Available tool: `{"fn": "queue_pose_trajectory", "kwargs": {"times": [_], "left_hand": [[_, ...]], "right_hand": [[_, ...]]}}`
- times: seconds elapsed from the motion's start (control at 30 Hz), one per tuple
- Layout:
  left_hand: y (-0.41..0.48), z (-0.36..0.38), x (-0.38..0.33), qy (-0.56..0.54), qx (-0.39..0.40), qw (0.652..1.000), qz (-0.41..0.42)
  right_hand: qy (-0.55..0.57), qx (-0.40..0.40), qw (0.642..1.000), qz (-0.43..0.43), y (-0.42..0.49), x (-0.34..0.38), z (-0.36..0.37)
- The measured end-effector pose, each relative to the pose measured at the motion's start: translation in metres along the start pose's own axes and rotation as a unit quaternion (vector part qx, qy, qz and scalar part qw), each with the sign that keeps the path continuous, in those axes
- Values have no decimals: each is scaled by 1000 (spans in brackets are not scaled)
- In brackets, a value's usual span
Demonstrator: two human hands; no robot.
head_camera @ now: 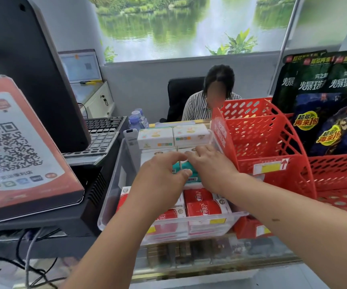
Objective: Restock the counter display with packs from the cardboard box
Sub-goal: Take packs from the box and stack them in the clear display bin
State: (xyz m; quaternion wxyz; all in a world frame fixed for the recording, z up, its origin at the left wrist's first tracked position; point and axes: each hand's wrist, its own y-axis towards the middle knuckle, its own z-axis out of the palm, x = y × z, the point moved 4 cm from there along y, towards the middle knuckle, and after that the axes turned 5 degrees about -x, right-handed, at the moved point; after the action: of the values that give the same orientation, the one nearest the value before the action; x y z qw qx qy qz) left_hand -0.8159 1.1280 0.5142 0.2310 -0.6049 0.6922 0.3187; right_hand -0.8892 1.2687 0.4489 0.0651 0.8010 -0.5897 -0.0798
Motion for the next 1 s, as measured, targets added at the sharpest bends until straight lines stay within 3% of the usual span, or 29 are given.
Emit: {"fn": "queue_pose_trajectory", "kwargs": {"times": [0.33,0.6,0.77,1.0], "left_hand": [[-39,-38,-14,-21,-6,998,56],[-105,-20,20,-39,45,995,79],[-139,14,59,-44,96,992,63],[-181,100,137,-10,152,988,14]], "right_hand": [[22,-101,995,10,-83,52,-39],[66,-142,987,24,-175,113,-24],[69,-115,990,46,-220,124,23],[80,-11,994,72,-273,130,138]]}}
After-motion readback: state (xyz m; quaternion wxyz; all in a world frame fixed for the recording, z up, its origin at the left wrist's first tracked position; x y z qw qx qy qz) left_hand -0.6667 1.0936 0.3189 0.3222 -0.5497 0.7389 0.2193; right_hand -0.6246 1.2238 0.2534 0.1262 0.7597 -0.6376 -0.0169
